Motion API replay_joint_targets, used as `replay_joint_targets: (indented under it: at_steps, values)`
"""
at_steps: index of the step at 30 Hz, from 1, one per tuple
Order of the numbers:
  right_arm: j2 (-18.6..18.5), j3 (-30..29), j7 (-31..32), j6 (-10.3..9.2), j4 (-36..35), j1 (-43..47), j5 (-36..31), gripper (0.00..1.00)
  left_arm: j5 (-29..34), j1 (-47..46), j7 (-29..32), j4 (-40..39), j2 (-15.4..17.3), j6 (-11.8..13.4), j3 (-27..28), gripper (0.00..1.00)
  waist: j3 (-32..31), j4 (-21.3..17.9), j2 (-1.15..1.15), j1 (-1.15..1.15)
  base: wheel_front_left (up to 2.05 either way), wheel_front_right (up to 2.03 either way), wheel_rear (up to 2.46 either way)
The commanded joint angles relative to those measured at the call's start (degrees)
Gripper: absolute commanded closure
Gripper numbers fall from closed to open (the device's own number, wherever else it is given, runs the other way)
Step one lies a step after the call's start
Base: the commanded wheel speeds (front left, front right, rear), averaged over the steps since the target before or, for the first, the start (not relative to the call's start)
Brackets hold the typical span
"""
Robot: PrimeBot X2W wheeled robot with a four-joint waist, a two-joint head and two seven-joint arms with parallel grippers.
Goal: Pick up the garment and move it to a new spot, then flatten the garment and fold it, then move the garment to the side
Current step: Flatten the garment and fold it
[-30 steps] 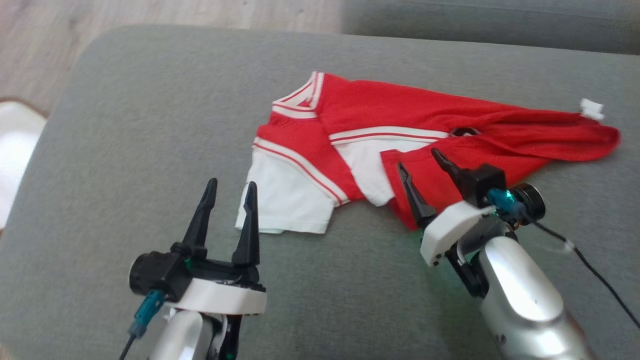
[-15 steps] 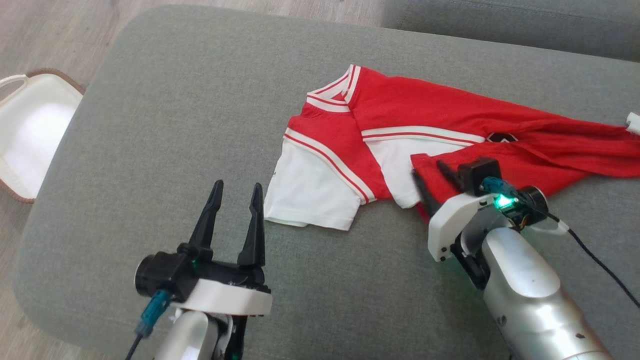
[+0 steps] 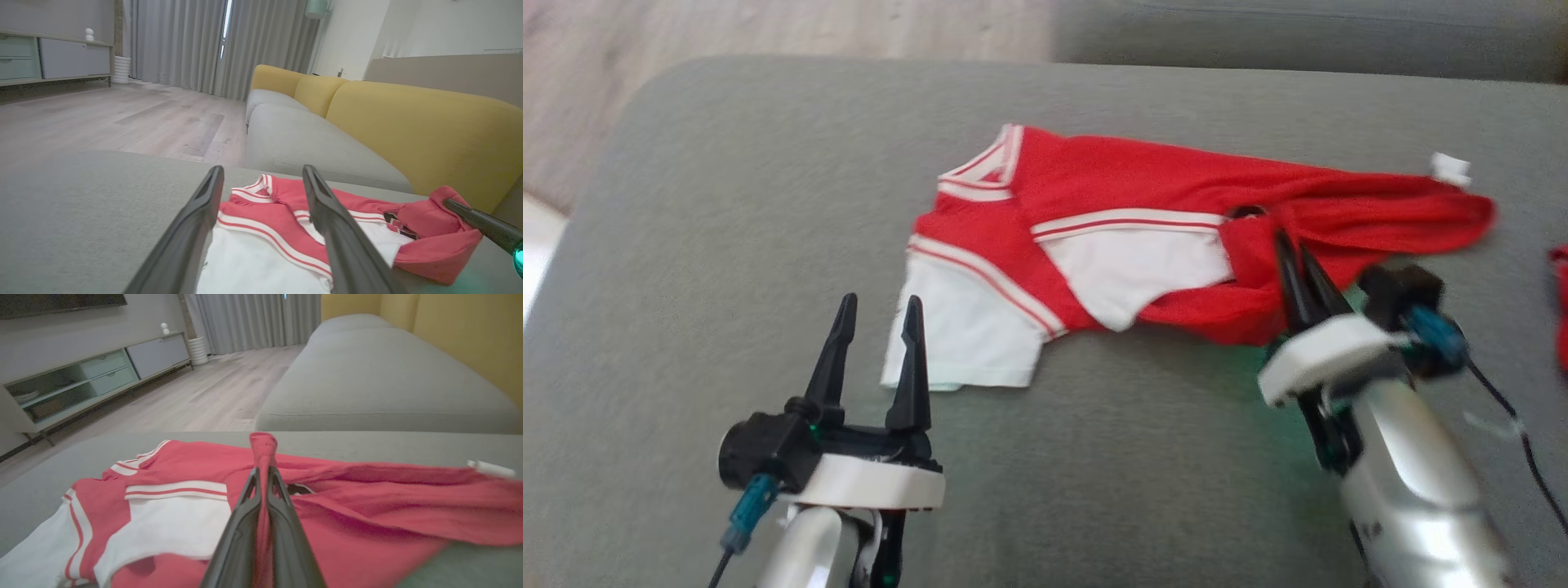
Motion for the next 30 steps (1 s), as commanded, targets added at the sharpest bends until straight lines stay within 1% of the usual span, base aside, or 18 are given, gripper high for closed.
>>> replay_joint_targets:
  at_steps: [1, 9, 16, 17, 20, 24, 27, 30]
  values:
    - [0.36, -0.32, -0.95, 0.37, -3.04, 1.99, 0.65, 1.00, 0.65, -1.02, -0.45, -1.95, 0.07, -0.08, 2.43, 0.00, -1.25, -3.26, 0.00, 0.00, 0.00, 0.00, 0.00]
    - [0.36, -8.19, -0.72, 0.37, -10.36, 10.28, -0.89, 1.00, 1.31, -0.21, -0.45, -2.29, 0.07, -0.55, 4.45, 0.00, -2.65, -8.94, 0.00, 0.00, 0.00, 0.00, 0.00]
    - [0.36, -17.42, 0.72, 0.37, -12.45, 15.39, -2.11, 1.00, 1.68, 0.23, -0.45, -2.01, 0.07, -0.94, 4.73, 0.00, -3.16, -10.57, 0.00, 0.00, 0.00, 0.00, 0.00]
    - [0.36, -17.82, 0.91, 0.37, -12.50, 15.86, -2.34, 0.00, 1.68, 0.28, -0.45, -2.00, 0.07, -0.98, 4.75, 0.00, -3.21, -10.62, 0.00, 0.00, 0.00, 0.00, 0.00]
    - [0.36, -18.28, 0.72, 0.37, -13.11, 16.68, -2.36, 0.00, 1.72, 0.48, -0.45, -1.85, 0.07, -1.20, 4.80, 0.00, -3.45, -10.62, 0.00, 0.00, 0.00, 0.00, 0.00]
    - [0.36, -17.44, -0.87, 0.37, -16.55, 17.00, -2.86, 0.00, 1.74, 1.00, -0.45, -1.67, 0.07, -1.39, 5.19, 0.00, -4.00, -10.61, 0.00, 0.00, 0.00, 0.00, 0.00]
    - [0.36, -14.09, -1.68, 0.37, -21.20, 17.39, -3.23, 0.00, 1.84, 1.56, -0.45, -1.78, 0.07, -1.39, 5.52, 0.00, -4.48, -10.68, 0.00, 0.00, 0.00, 0.00, 0.00]
    - [0.36, -9.30, -2.00, 0.37, -26.74, 18.43, -4.06, 0.00, 2.02, 2.10, -0.45, -1.88, 0.07, -1.37, 5.72, 0.00, -5.11, -10.78, 0.00, 0.00, 0.00, 0.00, 0.00]
